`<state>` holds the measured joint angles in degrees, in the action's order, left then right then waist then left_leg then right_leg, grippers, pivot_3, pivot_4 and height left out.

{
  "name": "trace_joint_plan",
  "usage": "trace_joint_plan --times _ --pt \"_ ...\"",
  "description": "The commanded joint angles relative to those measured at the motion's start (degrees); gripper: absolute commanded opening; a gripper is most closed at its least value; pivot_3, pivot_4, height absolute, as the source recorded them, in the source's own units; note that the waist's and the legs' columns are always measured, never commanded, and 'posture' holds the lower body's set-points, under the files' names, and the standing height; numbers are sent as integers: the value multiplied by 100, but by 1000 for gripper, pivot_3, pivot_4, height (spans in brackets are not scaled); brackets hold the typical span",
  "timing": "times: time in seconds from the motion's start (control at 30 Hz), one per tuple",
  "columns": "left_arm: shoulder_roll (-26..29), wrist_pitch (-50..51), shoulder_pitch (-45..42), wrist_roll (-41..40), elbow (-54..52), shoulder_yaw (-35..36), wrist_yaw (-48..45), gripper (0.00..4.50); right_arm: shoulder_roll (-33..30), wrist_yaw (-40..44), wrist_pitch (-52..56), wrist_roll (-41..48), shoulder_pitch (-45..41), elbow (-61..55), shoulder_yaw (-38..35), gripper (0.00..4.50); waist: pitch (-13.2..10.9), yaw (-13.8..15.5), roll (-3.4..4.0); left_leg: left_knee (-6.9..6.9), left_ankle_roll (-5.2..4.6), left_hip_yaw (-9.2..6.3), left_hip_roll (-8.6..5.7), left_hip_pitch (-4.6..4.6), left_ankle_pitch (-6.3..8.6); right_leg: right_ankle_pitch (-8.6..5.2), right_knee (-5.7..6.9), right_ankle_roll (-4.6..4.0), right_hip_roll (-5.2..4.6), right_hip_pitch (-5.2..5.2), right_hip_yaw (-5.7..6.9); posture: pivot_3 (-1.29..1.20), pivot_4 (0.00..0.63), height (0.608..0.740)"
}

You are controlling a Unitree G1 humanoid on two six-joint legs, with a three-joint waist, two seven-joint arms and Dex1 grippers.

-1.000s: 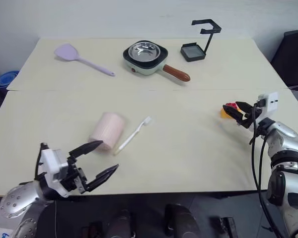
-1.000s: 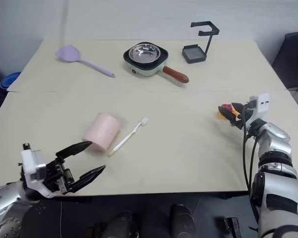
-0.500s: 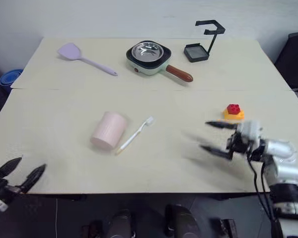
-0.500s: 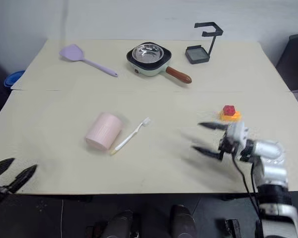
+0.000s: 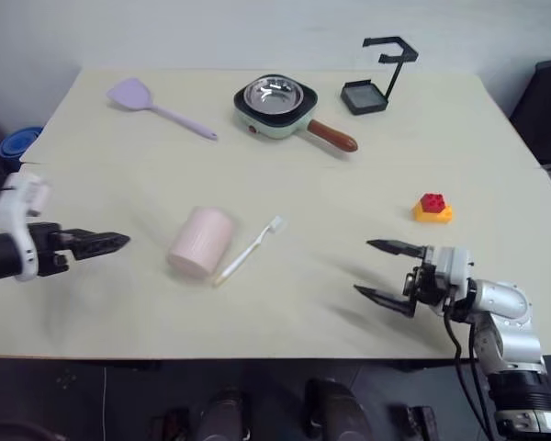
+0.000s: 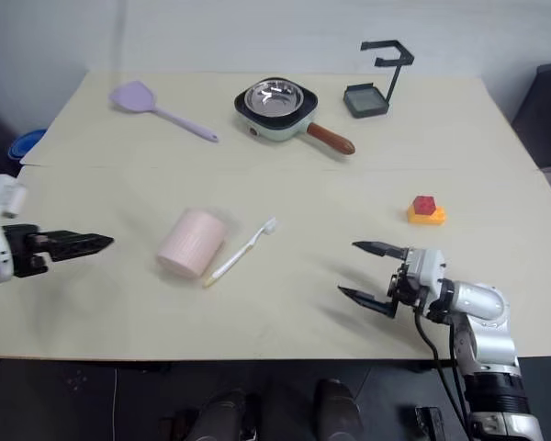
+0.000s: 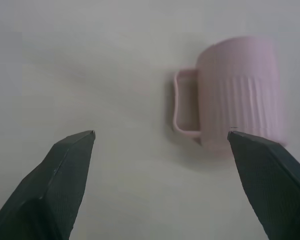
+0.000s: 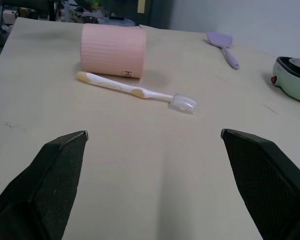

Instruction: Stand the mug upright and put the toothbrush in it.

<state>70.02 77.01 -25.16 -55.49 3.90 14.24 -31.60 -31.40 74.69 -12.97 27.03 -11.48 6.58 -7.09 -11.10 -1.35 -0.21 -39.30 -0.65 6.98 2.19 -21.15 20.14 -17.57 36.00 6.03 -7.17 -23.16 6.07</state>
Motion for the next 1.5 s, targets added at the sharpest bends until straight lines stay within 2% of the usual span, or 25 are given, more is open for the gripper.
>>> trace_joint_plan --times 0.03,0.2,0.37,0.5,0.8,0.9,1.03,1.13,1.37,1.5 --pt "-209 116 -1251 839 851 -1257 -476 4500 17 -120 -12 94 82 -448 13 4452 1 -3 -3 1 3 2 -3 -3 -3 0 1 0 5 -5 -1 0 150 740" --pt "-951 -199 -2778 1948 2007 -2652 -1109 4500 69 -384 96 128 292 -845 31 4452 0 -5 -16 5 20 24 5 -15 -16 0 5 0 35 -26 -18 0 150 740" --pt "-1533 -591 -3668 3014 3055 -3838 -1921 4500 127 -480 -52 132 607 -903 6 4452 1 8 -22 4 26 60 19 -14 -19 -1 6 0 48 -30 -23 0 150 740" --pt "-2054 -1096 -4185 3829 3946 -4479 -2549 4500 211 -463 -274 125 745 -765 -18 4452 1 16 -22 4 28 69 24 -8 -23 -1 9 0 52 -30 -28 0 150 740" --pt "-2904 -1789 -4674 5226 5214 -5177 -3699 4500 371 -375 -751 135 968 -460 -44 4452 2 166 -21 -19 27 74 25 5 -28 -1 39 -1 48 -26 -38 0 150 740" --pt "-3093 -2120 -4708 5752 5644 -5392 -4028 3917 482 -453 -897 127 996 -419 -22 4500 11 143 -13 -21 27 76 26 8 -28 -1 44 -2 49 -26 -41 0 150 740" --pt "-3237 -2465 -4766 6227 5946 -5367 -4261 2722 590 -524 -1011 69 1072 -437 21 4500 35 126 25 -20 26 81 26 12 -27 -2 46 -2 49 -27 -46 0 150 740" --pt "-3367 -2535 -4787 6447 6019 -5234 -4344 2034 616 -573 -1068 68 1126 -438 21 4500 45 126 36 -19 24 82 28 14 -26 -2 46 -3 49 -28 -48 0 150 740" --pt "-3414 -2476 -4711 6683 5938 -4891 -4435 33 625 -646 -1088 39 1065 -411 37 4500 46 129 36 -23 19 85 30 14 -23 -2 49 -3 48 -27 -54 0 150 740" --pt "-3263 -2396 -4668 6633 5836 -4461 -4259 33 603 -674 -1043 15 901 -347 60 4500 47 123 37 -24 17 85 33 16 -21 -2 51 -3 49 -28 -56 0 150 740"
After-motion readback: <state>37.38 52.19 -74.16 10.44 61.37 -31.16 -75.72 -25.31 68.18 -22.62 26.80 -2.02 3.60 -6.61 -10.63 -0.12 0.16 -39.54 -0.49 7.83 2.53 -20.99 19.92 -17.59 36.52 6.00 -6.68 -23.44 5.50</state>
